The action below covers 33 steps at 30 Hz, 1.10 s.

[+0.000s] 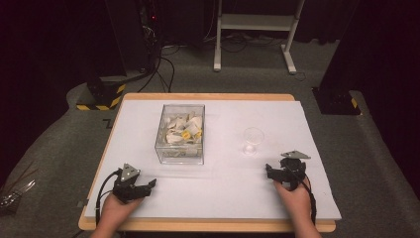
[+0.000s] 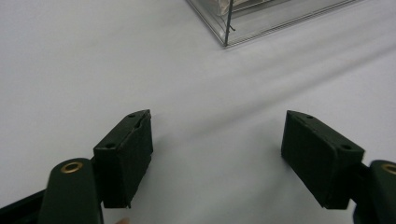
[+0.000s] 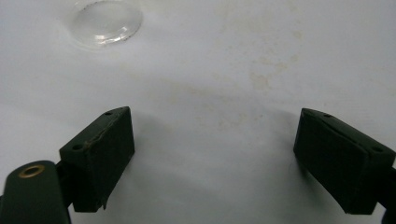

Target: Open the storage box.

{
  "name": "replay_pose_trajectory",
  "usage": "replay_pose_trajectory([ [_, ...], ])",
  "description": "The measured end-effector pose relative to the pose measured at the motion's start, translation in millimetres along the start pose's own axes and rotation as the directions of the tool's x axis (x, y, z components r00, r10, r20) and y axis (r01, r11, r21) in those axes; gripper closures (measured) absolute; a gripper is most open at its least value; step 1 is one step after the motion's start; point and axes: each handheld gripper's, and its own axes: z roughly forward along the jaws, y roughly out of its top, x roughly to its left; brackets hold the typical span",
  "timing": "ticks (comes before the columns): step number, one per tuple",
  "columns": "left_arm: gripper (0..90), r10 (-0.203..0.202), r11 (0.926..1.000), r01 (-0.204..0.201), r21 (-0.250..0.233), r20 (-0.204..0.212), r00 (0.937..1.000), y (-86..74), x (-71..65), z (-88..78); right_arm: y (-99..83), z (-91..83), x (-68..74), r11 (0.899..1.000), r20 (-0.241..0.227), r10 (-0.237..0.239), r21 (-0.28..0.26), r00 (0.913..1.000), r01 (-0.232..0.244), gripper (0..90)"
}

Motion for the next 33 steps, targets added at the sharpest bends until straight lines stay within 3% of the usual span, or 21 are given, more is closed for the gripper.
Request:
replay_pose_trajectory([
  [23, 28.1, -0.006, 1.0000, 0.006, -0.007, -0.016, 0.9999, -0.5, -0.9, -0.6, 0.0, -1.0, 0.7, 1.000, -0.003, -0.004, 0.000, 1.0000, 0.004, 13.7],
  [25, 28.3, -0.005, 1.0000, 0.005, -0.006, -0.018, 0.9998, -0.4, -1.0, -0.7, -0.3, -4.9, 2.2, 1.000, 0.011, -0.019, -0.016, 0.9998, 0.019, 14.7],
  [33, 28.9, -0.010, 0.9999, 0.010, -0.007, -0.018, 0.9998, -0.4, -0.8, -0.7, -2.1, -21.1, 15.6, 0.997, -0.031, -0.049, -0.057, 0.9983, 0.047, 17.3],
])
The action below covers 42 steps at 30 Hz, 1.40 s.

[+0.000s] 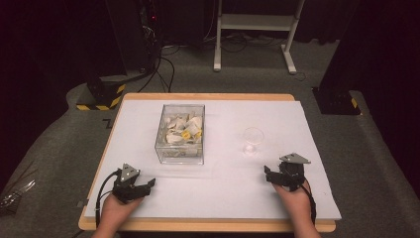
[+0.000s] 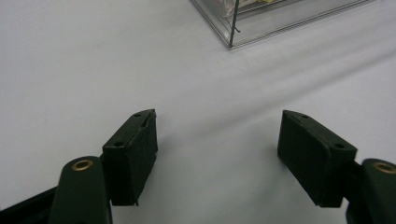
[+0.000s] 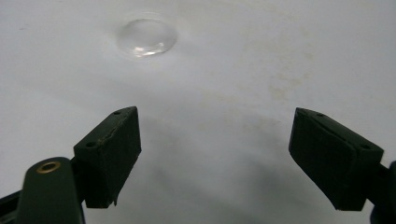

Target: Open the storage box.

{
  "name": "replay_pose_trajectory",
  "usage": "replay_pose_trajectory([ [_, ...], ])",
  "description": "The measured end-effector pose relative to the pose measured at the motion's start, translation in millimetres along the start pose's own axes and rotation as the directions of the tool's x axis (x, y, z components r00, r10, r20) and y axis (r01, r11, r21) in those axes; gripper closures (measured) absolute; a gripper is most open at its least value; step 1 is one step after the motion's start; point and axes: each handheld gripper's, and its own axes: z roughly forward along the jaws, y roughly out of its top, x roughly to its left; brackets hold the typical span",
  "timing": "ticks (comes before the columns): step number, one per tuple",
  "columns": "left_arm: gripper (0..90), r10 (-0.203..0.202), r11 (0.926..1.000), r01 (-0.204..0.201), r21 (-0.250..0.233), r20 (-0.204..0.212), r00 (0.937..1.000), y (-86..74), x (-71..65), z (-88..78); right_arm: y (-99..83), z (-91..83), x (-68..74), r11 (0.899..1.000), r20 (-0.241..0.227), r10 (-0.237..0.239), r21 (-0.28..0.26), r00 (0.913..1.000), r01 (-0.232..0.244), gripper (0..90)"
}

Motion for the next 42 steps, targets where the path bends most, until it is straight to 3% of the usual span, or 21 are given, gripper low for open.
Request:
replay_pose_trajectory([
  [10, 29.5, -0.003, 1.0000, 0.003, 0.000, -0.002, 1.0000, 0.0, 0.0, -0.2, -8.8, 4.6, 23.1, 0.998, -0.053, -0.048, 0.040, 0.9974, 0.050, 23.4],
  [17, 30.7, -0.004, 1.0000, 0.004, -0.002, -0.008, 1.0000, 0.1, 0.0, -0.5, -11.0, 4.9, 22.4, 0.999, -0.063, -0.031, 0.032, 0.9975, 0.033, 24.2],
  [19, 35.4, -0.005, 1.0000, 0.005, -0.006, -0.009, 0.9999, -0.2, -0.5, -1.1, -11.2, 5.2, 21.9, 0.999, -0.065, -0.030, 0.030, 0.9974, 0.032, 24.1],
  [24, 38.5, 0.020, 0.9998, -0.020, -0.007, 0.001, 0.9998, 0.0, -3.6, -2.2, -11.3, 5.2, 22.0, 0.999, -0.065, -0.030, 0.029, 0.9974, 0.032, 24.1],
  [30, 42.4, 0.011, 0.9996, -0.010, -0.028, 0.027, 0.9996, 1.6, -5.0, -4.7, -11.3, 5.1, 21.9, 0.999, -0.066, -0.030, 0.030, 0.9974, 0.032, 24.1],
  [42, 52.5, 0.045, 0.9959, -0.038, -0.082, 0.078, 0.9959, 13.1, -19.1, -6.1, -11.9, 4.6, 22.4, 0.999, -0.060, -0.036, 0.027, 0.9976, 0.038, 24.6],
])
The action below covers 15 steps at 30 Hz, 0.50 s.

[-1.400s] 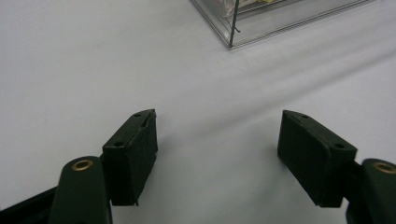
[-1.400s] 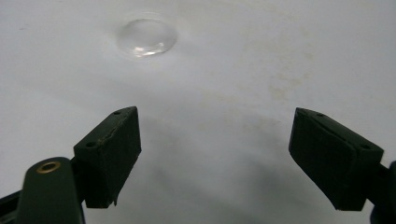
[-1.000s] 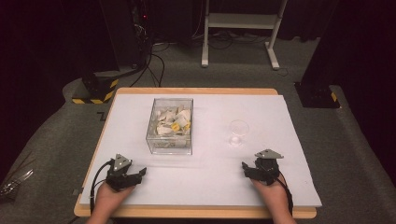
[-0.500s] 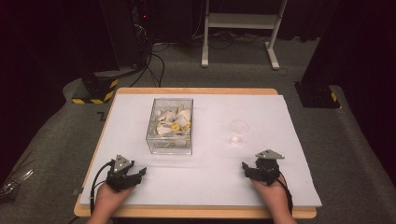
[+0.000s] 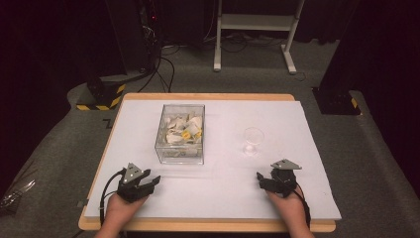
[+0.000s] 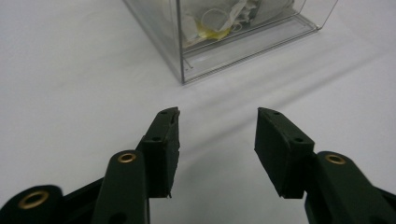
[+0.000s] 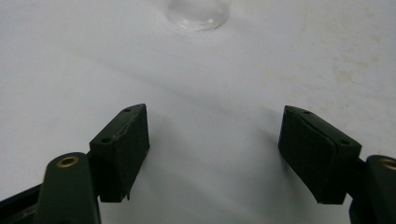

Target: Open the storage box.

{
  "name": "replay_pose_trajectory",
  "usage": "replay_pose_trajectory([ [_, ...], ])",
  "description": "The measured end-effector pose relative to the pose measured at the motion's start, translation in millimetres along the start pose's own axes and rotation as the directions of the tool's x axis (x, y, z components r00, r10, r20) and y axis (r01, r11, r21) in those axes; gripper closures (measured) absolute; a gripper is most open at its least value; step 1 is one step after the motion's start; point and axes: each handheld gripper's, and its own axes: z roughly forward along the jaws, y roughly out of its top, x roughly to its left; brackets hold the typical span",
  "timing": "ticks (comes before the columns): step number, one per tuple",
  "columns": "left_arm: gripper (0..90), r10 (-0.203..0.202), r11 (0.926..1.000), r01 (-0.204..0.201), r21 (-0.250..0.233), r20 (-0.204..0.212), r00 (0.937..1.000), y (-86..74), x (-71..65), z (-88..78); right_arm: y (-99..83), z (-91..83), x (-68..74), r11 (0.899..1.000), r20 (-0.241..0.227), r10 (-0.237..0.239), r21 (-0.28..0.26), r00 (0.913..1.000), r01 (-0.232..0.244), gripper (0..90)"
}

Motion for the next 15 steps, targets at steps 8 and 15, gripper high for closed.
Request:
replay_pose_trajectory([
  [8, 60.7, 0.003, 0.9988, -0.002, -0.050, 0.019, 0.9998, 5.2, -6.1, -2.6, 0.0, 0.0, 0.0, 1.000, -0.001, 0.001, 0.001, 1.0000, -0.001, 24.6],
  [15, 64.9, -0.021, 0.9958, 0.025, -0.087, 0.049, 0.9986, 10.1, -8.8, -4.9, 0.0, 0.0, 0.0, 1.000, -0.001, 0.001, 0.000, 1.0000, -0.001, 24.6],
])
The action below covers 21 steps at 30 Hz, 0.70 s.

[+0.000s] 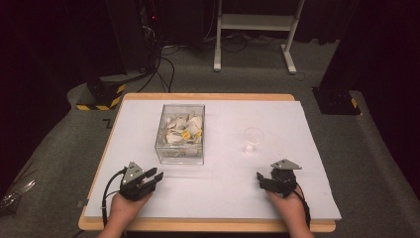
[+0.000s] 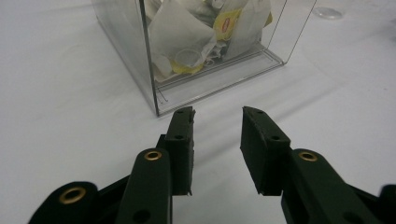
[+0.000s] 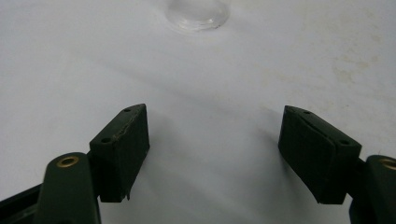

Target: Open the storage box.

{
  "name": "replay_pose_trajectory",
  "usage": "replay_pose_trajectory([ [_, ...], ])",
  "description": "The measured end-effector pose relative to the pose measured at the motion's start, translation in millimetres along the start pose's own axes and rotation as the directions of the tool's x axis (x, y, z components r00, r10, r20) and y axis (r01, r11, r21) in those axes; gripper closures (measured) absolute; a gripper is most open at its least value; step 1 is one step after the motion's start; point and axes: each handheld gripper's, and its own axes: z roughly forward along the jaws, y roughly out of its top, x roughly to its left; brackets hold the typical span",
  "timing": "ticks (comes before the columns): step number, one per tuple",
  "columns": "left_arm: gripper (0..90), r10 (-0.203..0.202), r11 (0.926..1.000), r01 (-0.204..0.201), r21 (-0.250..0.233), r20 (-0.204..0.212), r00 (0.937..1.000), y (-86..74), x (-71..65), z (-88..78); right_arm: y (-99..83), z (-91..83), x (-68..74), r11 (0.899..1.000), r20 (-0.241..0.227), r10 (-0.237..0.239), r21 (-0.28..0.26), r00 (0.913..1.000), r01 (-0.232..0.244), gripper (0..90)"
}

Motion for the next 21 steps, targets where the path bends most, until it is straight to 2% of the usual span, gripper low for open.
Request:
replay_pose_trajectory([
  [6, 64.3, -0.010, 0.9995, 0.009, -0.030, -0.006, 0.9999, 3.9, -1.1, -1.1, 0.0, 0.0, 0.0, 1.000, 0.000, 0.000, 0.000, 1.0000, 0.000, 24.6],
  [15, 54.9, 0.030, 0.9990, -0.031, -0.033, -0.043, 0.9986, 15.3, -7.1, 6.0, -0.2, 0.0, 0.1, 1.000, 0.000, -0.001, -0.001, 1.0000, 0.001, 24.7],
  [16, 50.9, 0.033, 0.9987, -0.035, -0.038, -0.044, 0.9985, 19.9, -9.3, 8.5, -0.2, 0.0, 0.0, 1.000, 0.000, -0.001, -0.001, 1.0000, 0.001, 24.7],
  [21, 48.4, 0.033, 0.9989, -0.034, -0.033, -0.032, 0.9989, 27.9, -12.2, 15.1, -0.2, -0.1, 0.1, 1.000, 0.001, -0.001, -0.001, 1.0000, 0.001, 24.7],
])
